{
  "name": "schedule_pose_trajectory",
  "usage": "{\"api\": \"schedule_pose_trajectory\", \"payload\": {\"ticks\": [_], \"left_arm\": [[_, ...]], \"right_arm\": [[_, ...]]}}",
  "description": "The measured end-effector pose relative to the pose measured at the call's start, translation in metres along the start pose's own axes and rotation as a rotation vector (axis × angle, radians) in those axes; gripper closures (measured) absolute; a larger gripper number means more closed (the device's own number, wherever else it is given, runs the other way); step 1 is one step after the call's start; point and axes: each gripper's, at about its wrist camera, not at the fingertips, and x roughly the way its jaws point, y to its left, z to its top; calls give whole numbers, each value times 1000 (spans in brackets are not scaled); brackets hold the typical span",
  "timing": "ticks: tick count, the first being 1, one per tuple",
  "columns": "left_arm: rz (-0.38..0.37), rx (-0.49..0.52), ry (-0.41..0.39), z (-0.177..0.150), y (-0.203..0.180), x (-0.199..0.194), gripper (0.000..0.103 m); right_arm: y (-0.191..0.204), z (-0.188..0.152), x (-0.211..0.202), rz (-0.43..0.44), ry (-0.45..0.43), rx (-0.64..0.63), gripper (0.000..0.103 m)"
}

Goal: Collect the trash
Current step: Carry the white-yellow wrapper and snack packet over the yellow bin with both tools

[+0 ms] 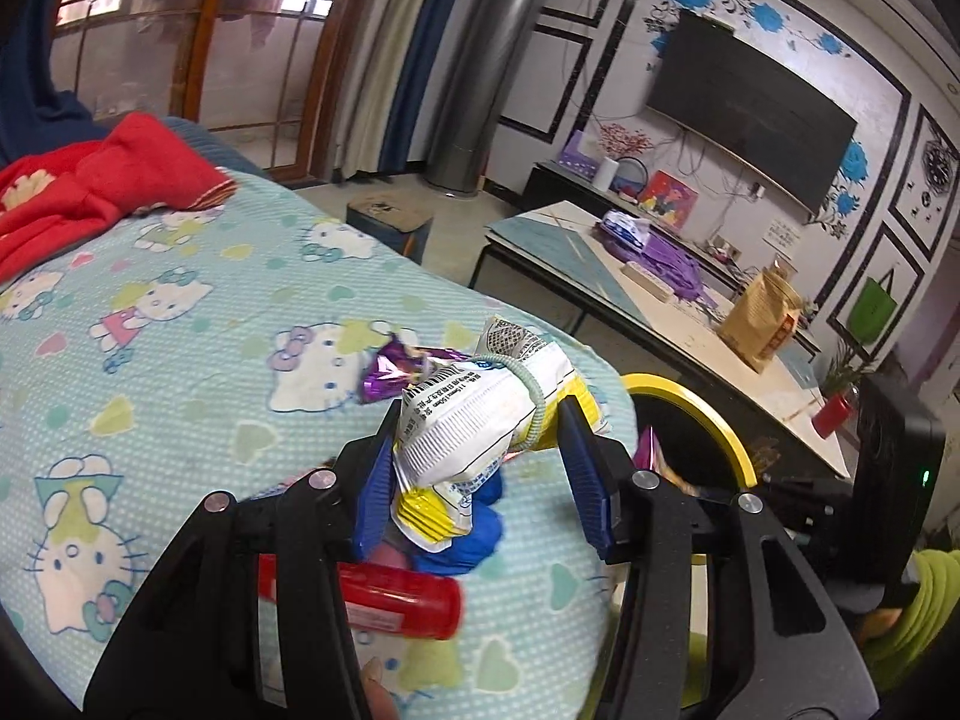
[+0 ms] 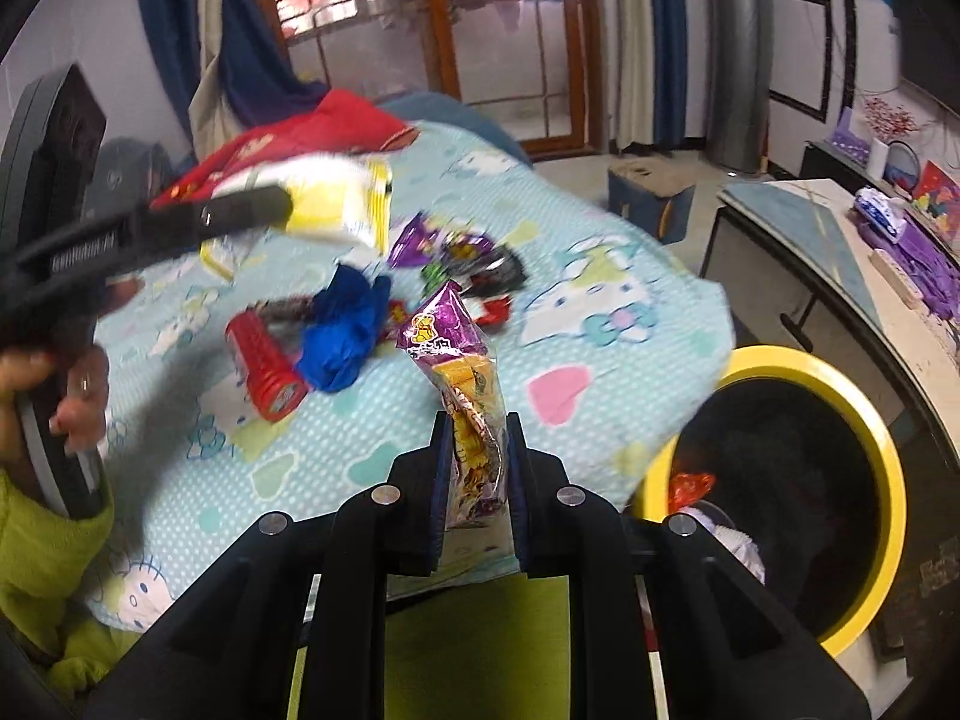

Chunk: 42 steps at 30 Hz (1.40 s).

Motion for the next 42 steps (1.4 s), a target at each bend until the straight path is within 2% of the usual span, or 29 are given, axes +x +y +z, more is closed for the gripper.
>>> {"api": "schedule_pose_trajectory", "payload": {"ticks": [17, 42], "left_arm": [[-77, 84, 8, -5, -50, 12, 61], [-159, 205, 35, -15, -121, 40, 61]], "right_arm": [[-60, 5, -47, -92, -143, 136, 86], [-125, -17, -78, -187, -216, 273, 86]]}}
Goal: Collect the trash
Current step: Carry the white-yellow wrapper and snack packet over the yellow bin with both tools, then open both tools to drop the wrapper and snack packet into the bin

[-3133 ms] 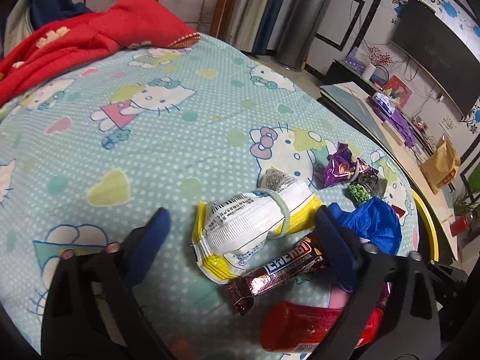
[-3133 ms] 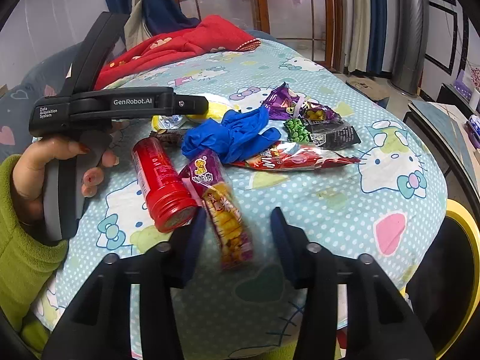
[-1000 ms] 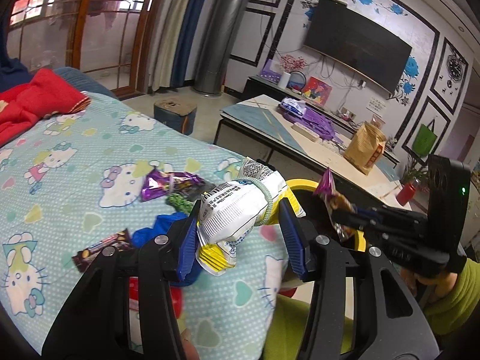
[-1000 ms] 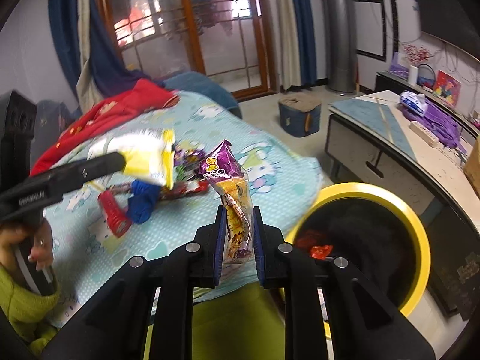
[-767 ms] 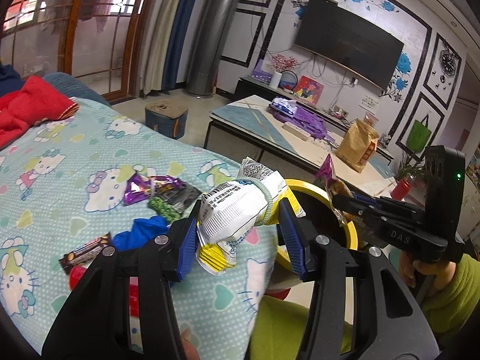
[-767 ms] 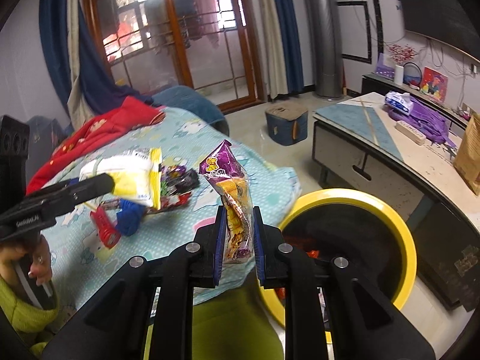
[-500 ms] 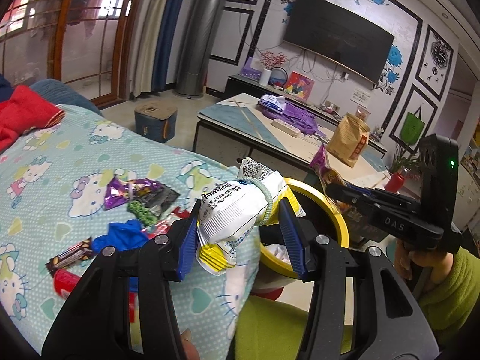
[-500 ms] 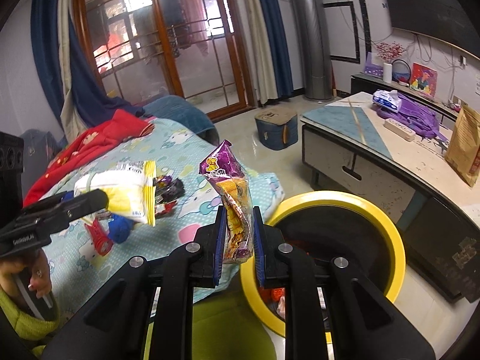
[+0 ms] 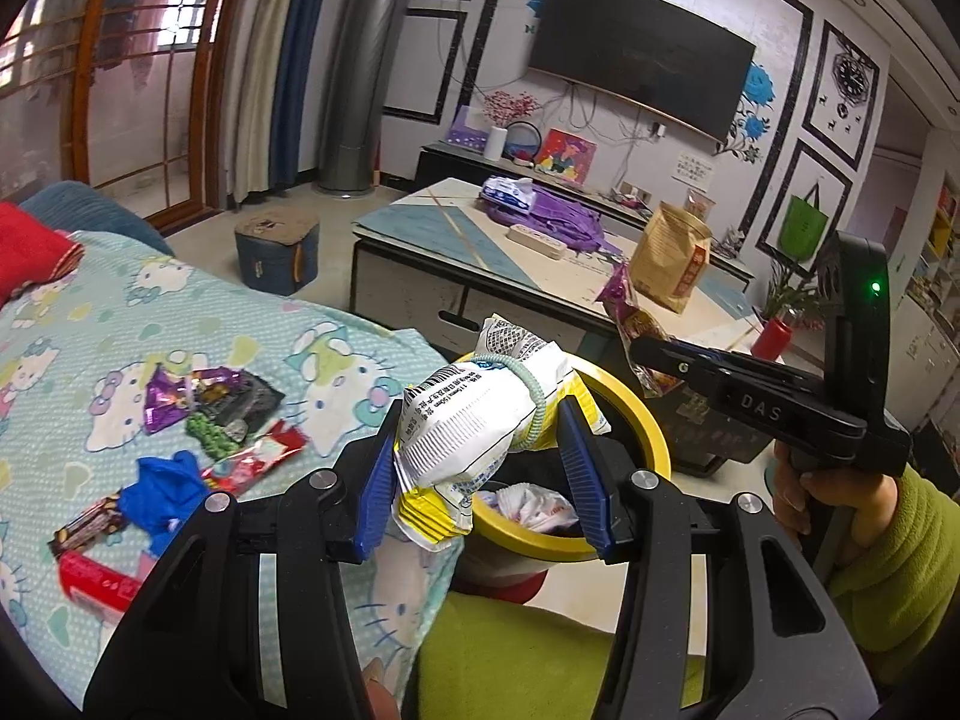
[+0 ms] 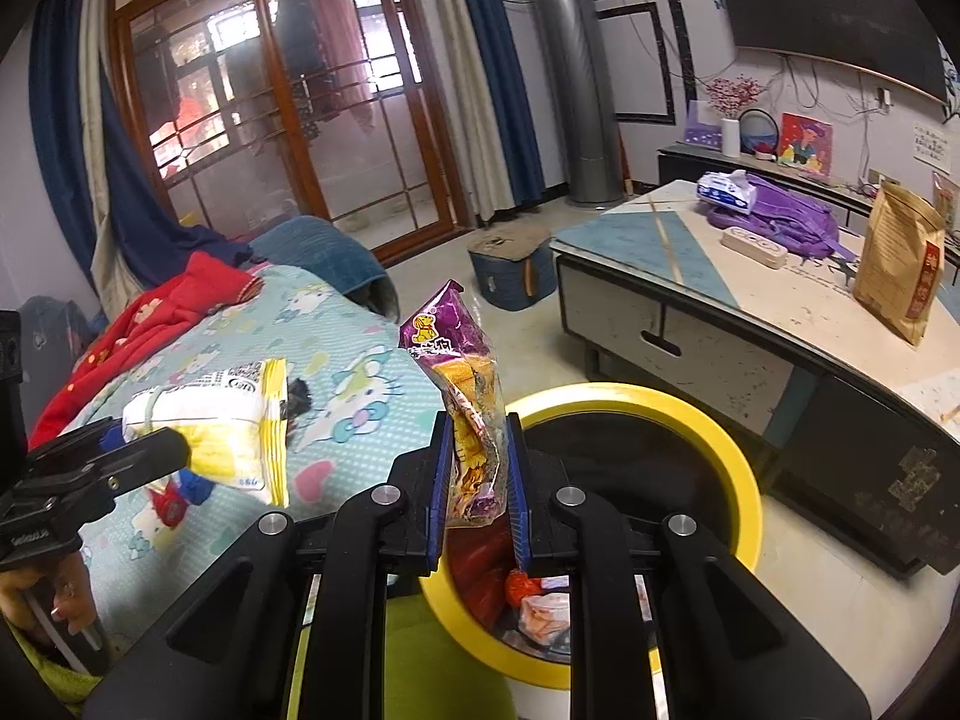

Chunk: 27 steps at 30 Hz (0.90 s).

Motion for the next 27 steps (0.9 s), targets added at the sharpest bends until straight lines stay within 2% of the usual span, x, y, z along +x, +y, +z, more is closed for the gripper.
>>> {"api": "schedule_pose_trajectory", "payload": {"ticks": [15, 27], "left_arm": [[-53, 65, 55, -8, -33, 43, 61], [-87, 132, 128, -22, -56, 82, 61]], "right_arm": [[-45, -7, 3, -55, 19, 101, 86], [-70, -14, 17, -76, 49, 160, 86]]}}
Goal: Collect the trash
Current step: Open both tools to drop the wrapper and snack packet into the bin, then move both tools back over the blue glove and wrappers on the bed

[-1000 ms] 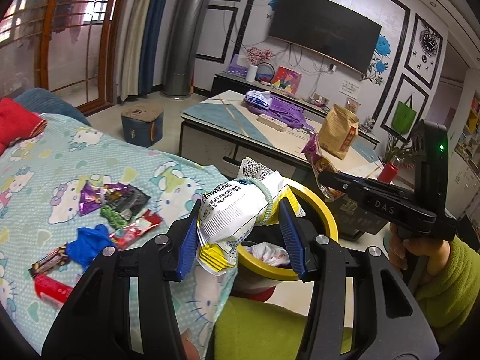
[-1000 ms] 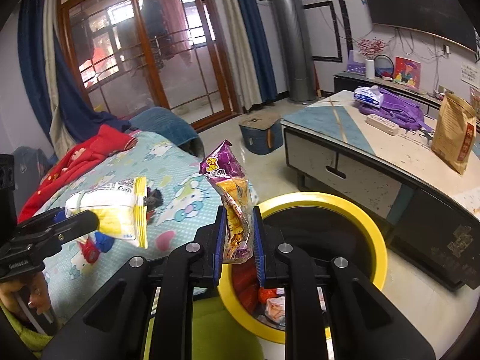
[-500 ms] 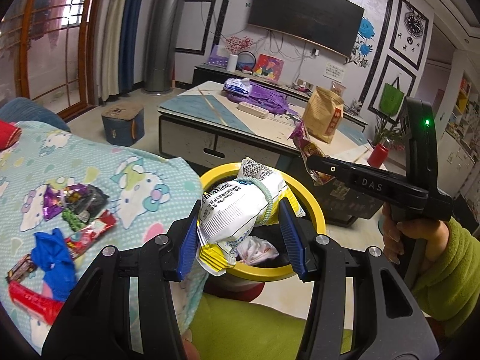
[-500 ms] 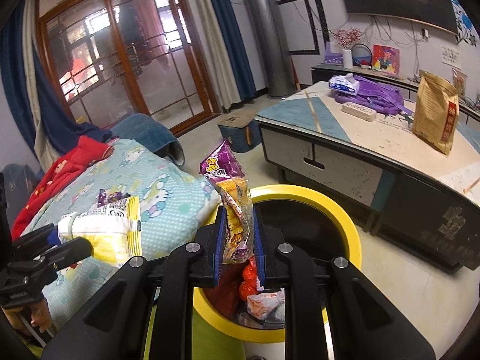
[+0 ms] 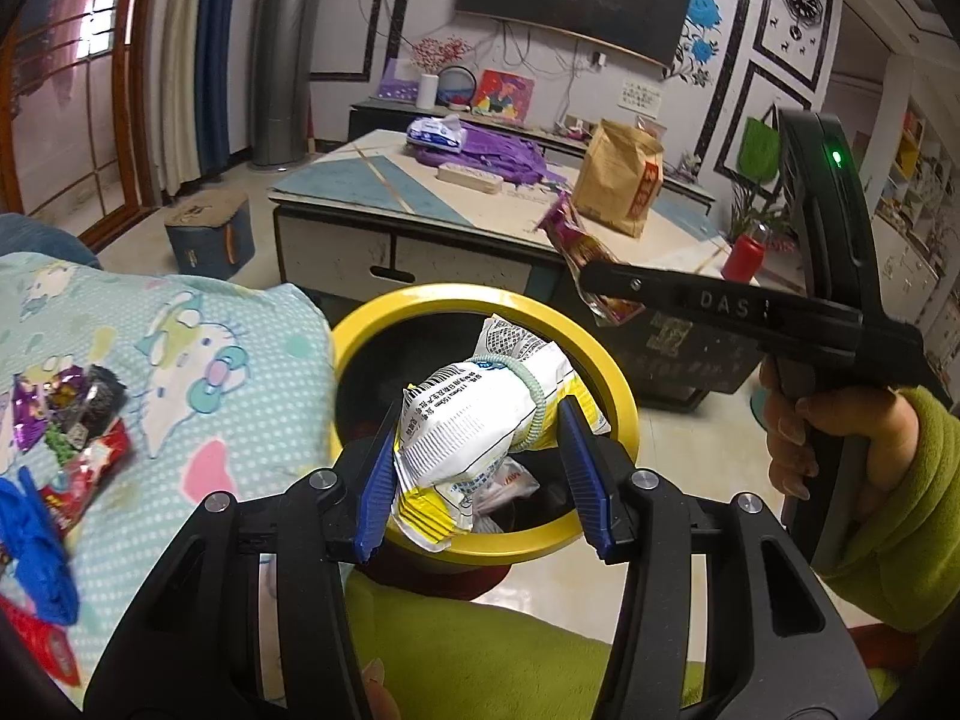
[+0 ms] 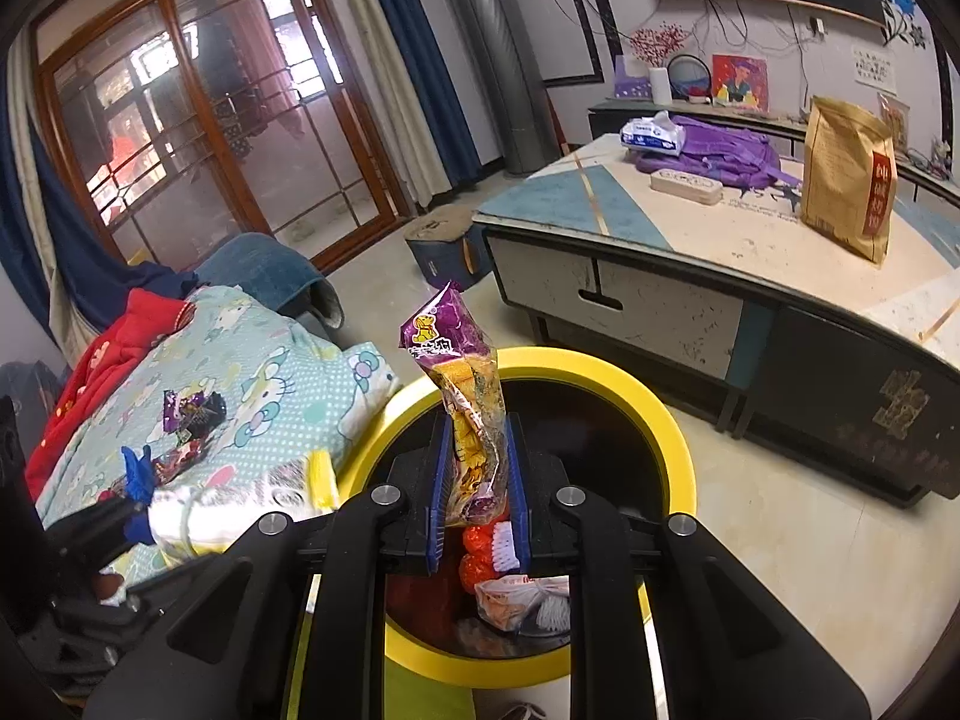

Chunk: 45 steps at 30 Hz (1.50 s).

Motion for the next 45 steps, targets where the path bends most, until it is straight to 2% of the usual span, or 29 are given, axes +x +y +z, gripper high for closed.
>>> {"api": "schedule_pose_trajectory", "payload": {"ticks": [19, 20, 21, 23, 25, 27, 28, 30, 32, 45], "left_arm": [[-19, 40, 85, -7, -10, 45, 59], [-14, 39, 86, -7, -9, 46, 58], [-9, 34, 88, -7, -8, 48, 57], [12, 19, 84, -6, -6, 49, 50], [17, 9, 69, -5, -5, 47, 47], [28, 4, 54, -3, -3, 43, 33], [33, -3, 45, -2, -2, 41, 23], [32, -15, 31, -1, 1, 37, 19], [45, -29, 15, 1, 3, 31, 11], [139, -84, -78, 6, 23, -9, 11]], "right_arm": [[-19, -5, 23, -5, 50, 64, 85], [-19, -5, 23, -6, 50, 66, 85], [-20, -5, 23, -9, 49, 71, 80], [-23, -4, 21, -10, 36, 84, 73], [-24, -3, 18, -13, 22, 91, 64], [-25, -2, 16, -20, 12, 95, 56], [-26, -2, 15, -21, 10, 97, 54], [-25, -3, 15, -26, 13, 93, 51], [-25, -4, 15, -30, 12, 90, 47], [-12, -4, 10, -15, 0, 65, 41]]}}
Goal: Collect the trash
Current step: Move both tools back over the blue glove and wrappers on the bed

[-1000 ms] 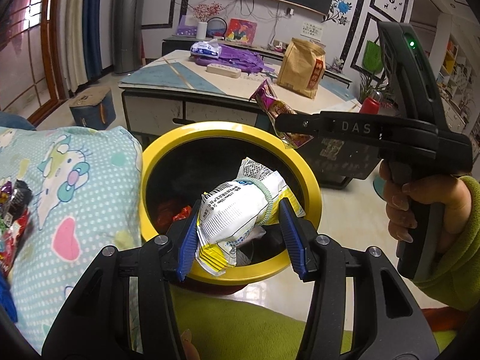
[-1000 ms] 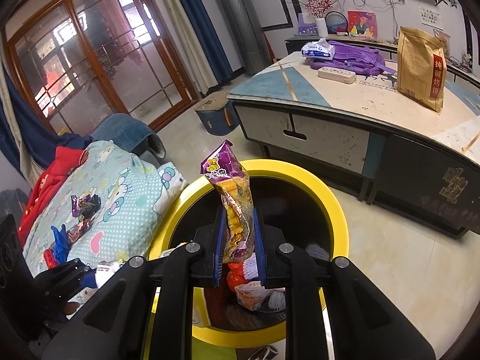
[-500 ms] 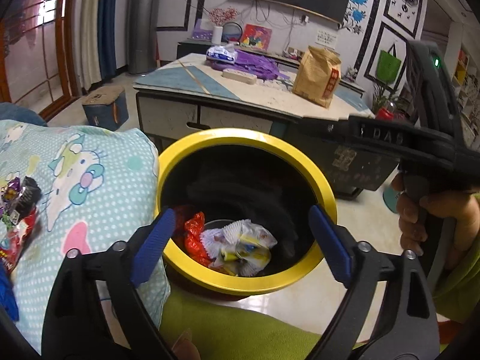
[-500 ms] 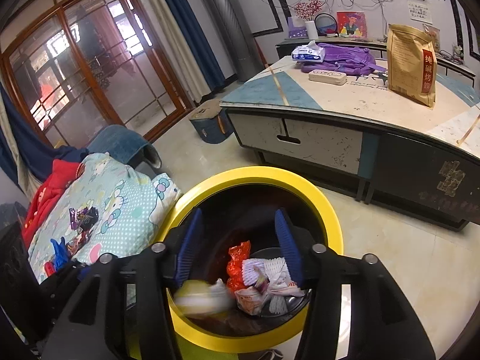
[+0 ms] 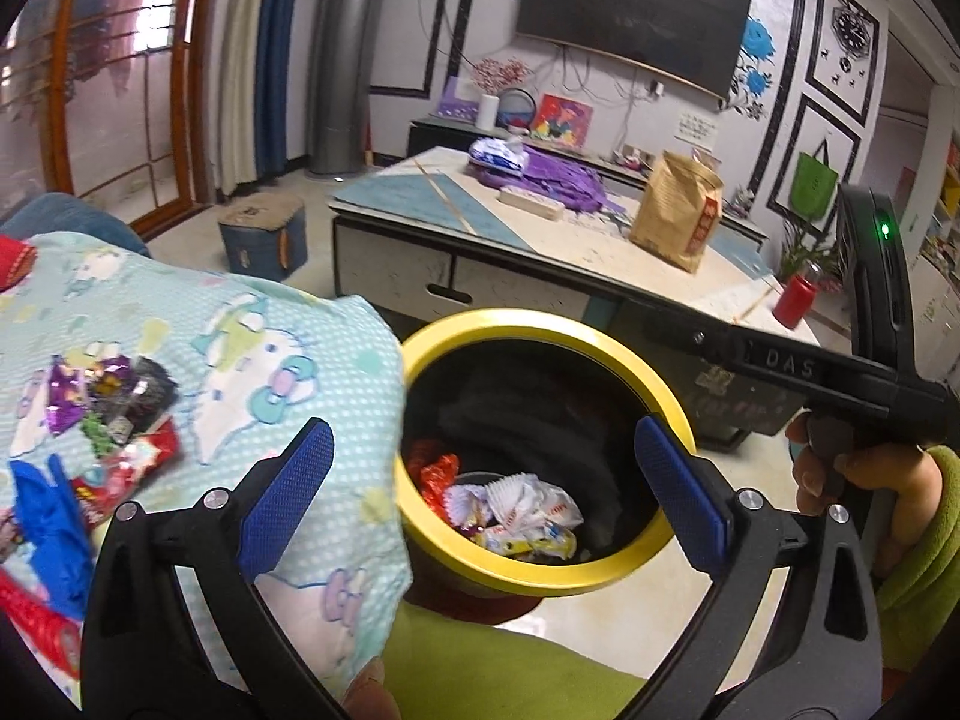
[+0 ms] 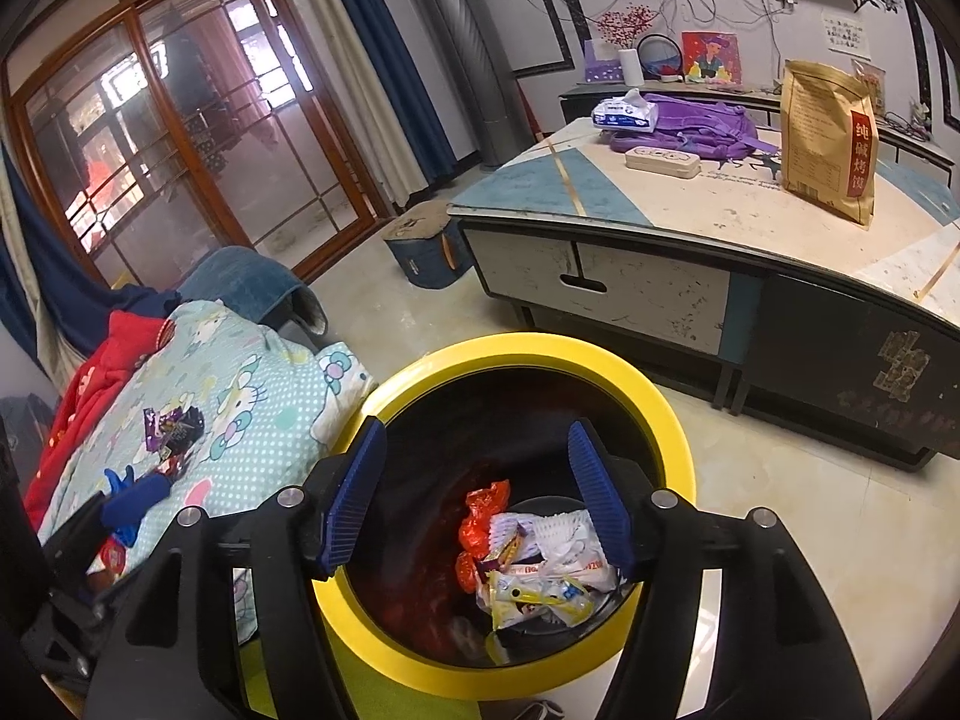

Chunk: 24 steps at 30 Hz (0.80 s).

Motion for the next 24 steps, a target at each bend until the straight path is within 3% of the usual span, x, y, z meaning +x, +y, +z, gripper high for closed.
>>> {"api": "schedule_pose_trajectory", "payload": {"ticks": [24], "left_arm": [[190, -113, -160, 4, 54, -69, 11]], "right_arm": [[82, -16, -14, 123, -20, -213, 37]]}}
